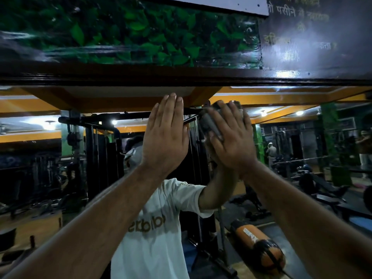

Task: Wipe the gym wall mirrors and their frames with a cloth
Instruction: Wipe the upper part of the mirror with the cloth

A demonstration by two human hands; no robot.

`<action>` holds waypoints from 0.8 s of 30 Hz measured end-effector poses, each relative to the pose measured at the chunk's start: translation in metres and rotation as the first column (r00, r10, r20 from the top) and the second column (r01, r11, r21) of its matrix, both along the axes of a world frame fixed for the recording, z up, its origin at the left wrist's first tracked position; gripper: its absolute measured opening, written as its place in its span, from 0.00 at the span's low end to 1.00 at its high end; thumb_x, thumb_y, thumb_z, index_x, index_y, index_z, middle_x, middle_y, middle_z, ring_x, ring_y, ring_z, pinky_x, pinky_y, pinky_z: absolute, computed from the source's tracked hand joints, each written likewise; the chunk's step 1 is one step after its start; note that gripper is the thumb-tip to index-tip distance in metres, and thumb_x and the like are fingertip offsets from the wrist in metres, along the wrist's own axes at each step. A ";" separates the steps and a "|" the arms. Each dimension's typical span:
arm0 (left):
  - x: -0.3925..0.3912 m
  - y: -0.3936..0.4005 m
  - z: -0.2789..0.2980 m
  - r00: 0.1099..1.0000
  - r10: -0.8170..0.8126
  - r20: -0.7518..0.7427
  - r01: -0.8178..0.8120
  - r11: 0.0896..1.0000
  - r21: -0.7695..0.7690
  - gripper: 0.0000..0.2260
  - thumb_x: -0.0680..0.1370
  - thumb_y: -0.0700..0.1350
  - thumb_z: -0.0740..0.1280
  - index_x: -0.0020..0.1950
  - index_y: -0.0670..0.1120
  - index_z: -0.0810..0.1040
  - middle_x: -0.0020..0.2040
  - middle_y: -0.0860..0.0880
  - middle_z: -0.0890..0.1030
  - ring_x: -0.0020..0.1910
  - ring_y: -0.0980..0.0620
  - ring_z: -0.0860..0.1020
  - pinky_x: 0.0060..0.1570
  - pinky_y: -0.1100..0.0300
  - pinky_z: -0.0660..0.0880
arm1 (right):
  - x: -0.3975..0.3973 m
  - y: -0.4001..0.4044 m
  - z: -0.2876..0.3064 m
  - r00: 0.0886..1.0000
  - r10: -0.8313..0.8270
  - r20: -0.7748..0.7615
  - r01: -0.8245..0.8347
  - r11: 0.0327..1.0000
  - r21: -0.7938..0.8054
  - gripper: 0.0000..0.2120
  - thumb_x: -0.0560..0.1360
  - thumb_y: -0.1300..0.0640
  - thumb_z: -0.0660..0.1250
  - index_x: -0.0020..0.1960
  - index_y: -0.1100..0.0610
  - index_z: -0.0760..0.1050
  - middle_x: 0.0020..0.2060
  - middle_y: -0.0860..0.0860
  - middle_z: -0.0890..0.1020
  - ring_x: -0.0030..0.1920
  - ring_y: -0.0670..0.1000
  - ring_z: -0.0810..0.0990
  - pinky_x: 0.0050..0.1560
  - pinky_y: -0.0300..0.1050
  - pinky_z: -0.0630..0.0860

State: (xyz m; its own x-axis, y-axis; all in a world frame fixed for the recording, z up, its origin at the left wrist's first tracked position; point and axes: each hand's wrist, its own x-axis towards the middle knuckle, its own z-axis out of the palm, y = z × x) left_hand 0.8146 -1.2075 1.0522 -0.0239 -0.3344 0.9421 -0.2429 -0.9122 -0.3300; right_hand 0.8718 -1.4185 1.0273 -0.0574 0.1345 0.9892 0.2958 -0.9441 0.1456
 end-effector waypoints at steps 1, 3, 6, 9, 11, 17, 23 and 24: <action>-0.002 0.003 -0.002 1.000 0.008 0.007 -0.008 1.000 0.006 0.27 0.82 0.47 0.58 0.79 0.35 0.62 0.78 0.36 0.64 0.79 0.39 0.61 0.78 0.43 0.58 | 0.000 -0.002 0.005 1.000 0.013 -0.008 -0.012 0.990 0.143 0.30 0.81 0.42 0.54 0.82 0.49 0.63 0.82 0.53 0.63 0.83 0.57 0.55 0.78 0.68 0.55; -0.006 0.010 -0.003 1.000 0.025 0.015 -0.025 1.000 0.004 0.27 0.82 0.47 0.57 0.77 0.35 0.64 0.77 0.36 0.67 0.78 0.39 0.63 0.78 0.42 0.59 | -0.003 0.020 0.015 0.999 0.049 -0.024 -0.035 0.912 0.409 0.31 0.80 0.42 0.53 0.82 0.49 0.63 0.81 0.54 0.64 0.83 0.59 0.56 0.78 0.69 0.55; -0.008 0.024 0.000 0.999 0.041 0.001 -0.040 0.999 -0.030 0.26 0.82 0.49 0.55 0.77 0.35 0.66 0.77 0.36 0.67 0.78 0.39 0.63 0.77 0.42 0.59 | -0.012 0.070 0.007 0.997 0.074 -0.013 -0.069 0.970 0.235 0.31 0.81 0.42 0.54 0.82 0.49 0.62 0.82 0.54 0.61 0.83 0.59 0.55 0.79 0.69 0.52; -0.008 0.037 0.005 0.996 0.075 -0.043 -0.075 0.997 -0.019 0.27 0.83 0.51 0.54 0.77 0.35 0.65 0.78 0.36 0.65 0.79 0.39 0.61 0.78 0.42 0.58 | -0.014 0.063 -0.007 0.998 0.056 -0.012 -0.057 0.994 -0.090 0.30 0.82 0.44 0.54 0.82 0.50 0.62 0.82 0.53 0.61 0.83 0.56 0.54 0.79 0.69 0.52; -0.010 0.045 0.008 0.990 0.112 -0.084 -0.112 0.994 0.005 0.29 0.82 0.53 0.49 0.77 0.36 0.65 0.79 0.36 0.63 0.79 0.39 0.60 0.79 0.43 0.56 | -0.009 0.047 0.005 1.000 0.028 0.004 -0.028 1.000 0.007 0.29 0.82 0.43 0.52 0.82 0.50 0.63 0.82 0.53 0.62 0.83 0.56 0.54 0.79 0.68 0.53; -0.012 0.060 0.014 0.992 0.063 -0.107 -0.058 0.997 0.054 0.29 0.81 0.52 0.50 0.76 0.36 0.67 0.78 0.37 0.65 0.79 0.40 0.62 0.78 0.45 0.58 | -0.015 0.094 0.032 0.998 0.054 0.009 -0.055 0.975 0.215 0.31 0.81 0.44 0.53 0.82 0.50 0.62 0.82 0.53 0.62 0.83 0.59 0.55 0.80 0.67 0.51; -0.021 0.077 0.020 0.983 0.132 -0.131 -0.127 0.991 0.047 0.30 0.81 0.53 0.49 0.79 0.38 0.63 0.80 0.38 0.61 0.80 0.41 0.58 0.80 0.45 0.54 | -0.012 0.068 0.041 0.998 0.053 0.027 -0.056 0.990 0.131 0.30 0.81 0.43 0.53 0.82 0.49 0.64 0.82 0.53 0.63 0.83 0.56 0.56 0.79 0.67 0.54; -0.021 0.080 0.022 0.979 0.133 -0.157 -0.125 0.990 0.058 0.29 0.82 0.53 0.51 0.80 0.39 0.62 0.81 0.39 0.59 0.81 0.42 0.56 0.80 0.47 0.52 | -0.014 0.072 0.048 0.999 0.051 0.014 -0.053 0.970 0.237 0.30 0.81 0.43 0.51 0.82 0.49 0.64 0.82 0.53 0.63 0.83 0.57 0.56 0.79 0.66 0.55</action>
